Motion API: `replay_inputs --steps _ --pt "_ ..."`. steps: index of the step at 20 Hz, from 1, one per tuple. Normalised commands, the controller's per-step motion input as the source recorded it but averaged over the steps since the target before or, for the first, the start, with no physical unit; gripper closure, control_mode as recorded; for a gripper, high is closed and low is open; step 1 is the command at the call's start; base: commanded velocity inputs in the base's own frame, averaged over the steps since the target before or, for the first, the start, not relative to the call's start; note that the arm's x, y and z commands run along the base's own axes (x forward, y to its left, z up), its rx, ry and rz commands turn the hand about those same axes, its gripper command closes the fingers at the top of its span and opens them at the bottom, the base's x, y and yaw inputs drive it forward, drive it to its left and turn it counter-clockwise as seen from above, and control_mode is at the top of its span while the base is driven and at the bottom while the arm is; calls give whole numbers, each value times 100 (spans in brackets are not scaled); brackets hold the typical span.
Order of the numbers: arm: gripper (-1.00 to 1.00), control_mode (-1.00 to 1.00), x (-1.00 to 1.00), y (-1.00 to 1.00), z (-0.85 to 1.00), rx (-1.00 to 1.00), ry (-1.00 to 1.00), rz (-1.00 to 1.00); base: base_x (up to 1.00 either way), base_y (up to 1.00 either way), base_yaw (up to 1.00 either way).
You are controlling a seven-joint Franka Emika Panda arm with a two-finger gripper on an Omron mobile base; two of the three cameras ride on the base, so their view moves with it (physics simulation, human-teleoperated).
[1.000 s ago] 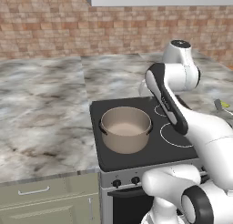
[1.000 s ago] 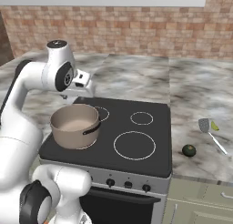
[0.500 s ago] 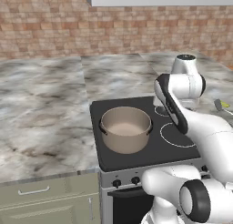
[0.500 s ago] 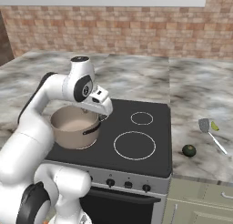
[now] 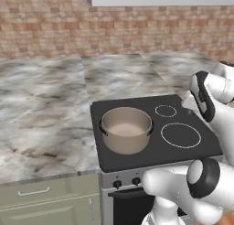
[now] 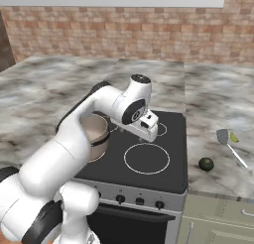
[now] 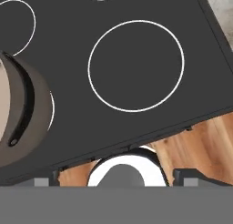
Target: Put the squash and lemon wedge in the pot. Retrieve the spatula and lightly stir the vegetables in the pot.
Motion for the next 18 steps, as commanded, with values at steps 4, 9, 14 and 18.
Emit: replay_inputs --steps 4,9,14,18 --pt "-100 -100 -35 -100 -15 6 -1 0 0 0 0" --pt "-100 -100 -23 -97 -8 0 0 0 0 0 0" --pt "-100 -100 -2 -39 -14 -23 8 0 0 0 0" --pt "-100 -100 0 -19 -18 -33 16 0 0 0 0"
